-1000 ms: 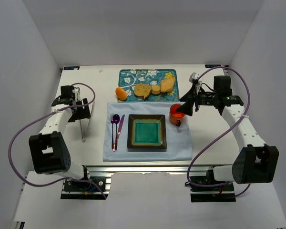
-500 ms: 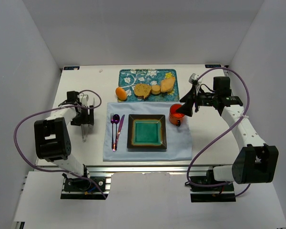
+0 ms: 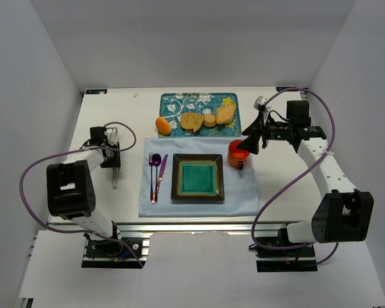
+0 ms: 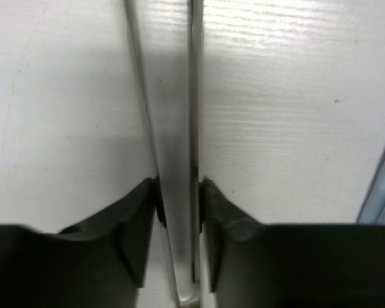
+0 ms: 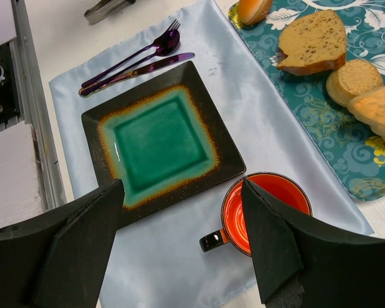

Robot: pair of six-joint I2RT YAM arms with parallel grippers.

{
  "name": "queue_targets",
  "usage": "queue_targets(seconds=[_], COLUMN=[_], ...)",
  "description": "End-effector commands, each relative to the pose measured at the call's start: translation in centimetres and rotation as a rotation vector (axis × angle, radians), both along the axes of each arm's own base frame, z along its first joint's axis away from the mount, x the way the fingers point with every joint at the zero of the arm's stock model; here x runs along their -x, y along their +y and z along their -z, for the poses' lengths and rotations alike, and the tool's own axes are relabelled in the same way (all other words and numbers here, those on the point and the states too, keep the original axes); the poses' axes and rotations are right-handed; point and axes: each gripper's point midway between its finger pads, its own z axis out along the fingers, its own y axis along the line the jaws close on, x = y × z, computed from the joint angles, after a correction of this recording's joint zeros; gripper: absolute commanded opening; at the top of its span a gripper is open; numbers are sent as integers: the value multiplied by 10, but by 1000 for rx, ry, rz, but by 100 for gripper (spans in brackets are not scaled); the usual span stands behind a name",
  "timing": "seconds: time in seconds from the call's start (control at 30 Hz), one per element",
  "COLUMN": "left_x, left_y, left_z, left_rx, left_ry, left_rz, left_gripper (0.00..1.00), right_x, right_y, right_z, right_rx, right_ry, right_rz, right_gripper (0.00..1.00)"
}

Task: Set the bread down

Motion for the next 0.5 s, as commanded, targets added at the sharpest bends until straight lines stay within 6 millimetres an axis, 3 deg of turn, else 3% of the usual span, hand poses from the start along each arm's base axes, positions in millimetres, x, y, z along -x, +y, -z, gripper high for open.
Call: queue_targets(seconds=[0.0,0.07,0.17,0.2,0.3,0.33,0.47], left_x=[2,-4,-21,-31,-43,-51,-59], left_y=[-3,-7,-19,-24,-53,-62,-107], left_z=[-1,-12,-51,-76,-116,-138,-174], left_rx=[20,47,125,149,271,306,438], left_ry=[-31,-70,-187,-256,-339,-380,-384], left_rz=[-33,-43,-50,-43,1,6,93], left_gripper=[41,31,28,29,36,39,47], right_x=[-2,-1,1,1,2,3,3], right_y=[-1,-3,-5,-6,-7,-6,-7], right_z=[-15,-15,-15,-16,-15,-15,-18], right_rx=[-2,2,4,4,3,1,-3], right_ry=[-48,-47,-53,-54,-52,-52,-60], right_rz=[3,8,11,14,16,14,14], right_gripper=[79,79,79,79,79,79,79])
